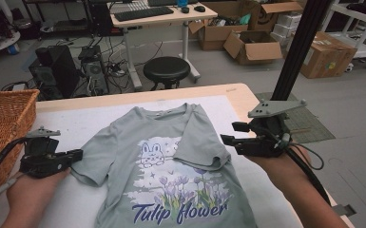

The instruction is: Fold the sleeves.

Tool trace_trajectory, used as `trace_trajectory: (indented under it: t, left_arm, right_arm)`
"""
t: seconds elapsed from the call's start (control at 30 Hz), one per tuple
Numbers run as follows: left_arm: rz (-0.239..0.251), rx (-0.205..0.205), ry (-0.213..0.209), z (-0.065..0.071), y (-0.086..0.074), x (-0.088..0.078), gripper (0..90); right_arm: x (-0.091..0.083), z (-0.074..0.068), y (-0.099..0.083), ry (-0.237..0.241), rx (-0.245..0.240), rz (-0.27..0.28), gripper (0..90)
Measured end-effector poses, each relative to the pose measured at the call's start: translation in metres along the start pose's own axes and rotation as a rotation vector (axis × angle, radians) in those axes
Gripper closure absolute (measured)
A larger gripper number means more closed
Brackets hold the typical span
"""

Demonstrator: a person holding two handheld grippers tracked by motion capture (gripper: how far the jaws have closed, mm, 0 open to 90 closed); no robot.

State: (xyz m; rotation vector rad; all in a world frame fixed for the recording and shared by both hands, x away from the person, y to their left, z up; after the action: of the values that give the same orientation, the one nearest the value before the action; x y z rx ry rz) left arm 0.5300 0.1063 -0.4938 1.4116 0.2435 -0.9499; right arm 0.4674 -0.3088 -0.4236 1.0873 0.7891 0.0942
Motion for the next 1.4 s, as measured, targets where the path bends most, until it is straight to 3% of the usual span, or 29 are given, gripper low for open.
trace_trajectory:
  t: [0.13,0.33,0.5,0.67,0.87,0.97,1.03,1.17,1.4]
  left_arm:
    - [0.014,0.030,0.010,0.005,0.004,-0.005,89.5]
    - [0.096,0.060,-0.034,0.026,0.022,-0.030,89.5]
    - [0.146,0.110,-0.103,0.060,0.039,-0.046,89.5]
    - [0.147,0.172,-0.170,0.101,0.048,-0.046,89.4]
    - [0.114,0.227,-0.243,0.145,0.042,-0.033,89.2]
    - [0.117,0.230,-0.299,0.162,0.037,-0.029,85.6]
    - [0.121,0.220,-0.328,0.167,0.036,-0.030,75.3]
    - [0.125,0.215,-0.325,0.162,0.037,-0.037,69.8]
    - [0.118,0.195,-0.266,0.135,0.034,-0.046,65.2]
  right_arm:
    - [-0.007,0.005,-0.001,-0.018,0.008,0.013,47.4]
    - [-0.013,0.011,-0.004,-0.028,0.027,0.026,46.4]
    - [-0.014,0.012,-0.006,-0.030,0.039,0.027,46.2]
    - [-0.017,0.010,-0.006,-0.032,0.040,0.029,46.3]
    - [-0.018,0.006,-0.005,-0.026,0.040,0.029,46.3]
    - [-0.016,0.004,-0.005,-0.021,0.042,0.029,46.3]
    - [-0.015,0.003,-0.005,-0.018,0.043,0.029,46.1]
    - [-0.013,0.003,-0.006,-0.015,0.049,0.030,46.0]
    - [-0.014,0.002,-0.007,-0.018,0.062,0.035,43.9]
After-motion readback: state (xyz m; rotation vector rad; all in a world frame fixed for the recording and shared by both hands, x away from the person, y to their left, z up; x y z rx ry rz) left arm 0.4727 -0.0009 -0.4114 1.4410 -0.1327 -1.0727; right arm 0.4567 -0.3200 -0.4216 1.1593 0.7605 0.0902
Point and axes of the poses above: each handheld gripper's, and its own axes: x roughly forward along the jaws, y roughly out of its top, z roughly to its right, the point moved 7 cm from there along x, roughly forward along the jaws, and after that the axes turned 9 degrees about -x, right-handed, at the moved point
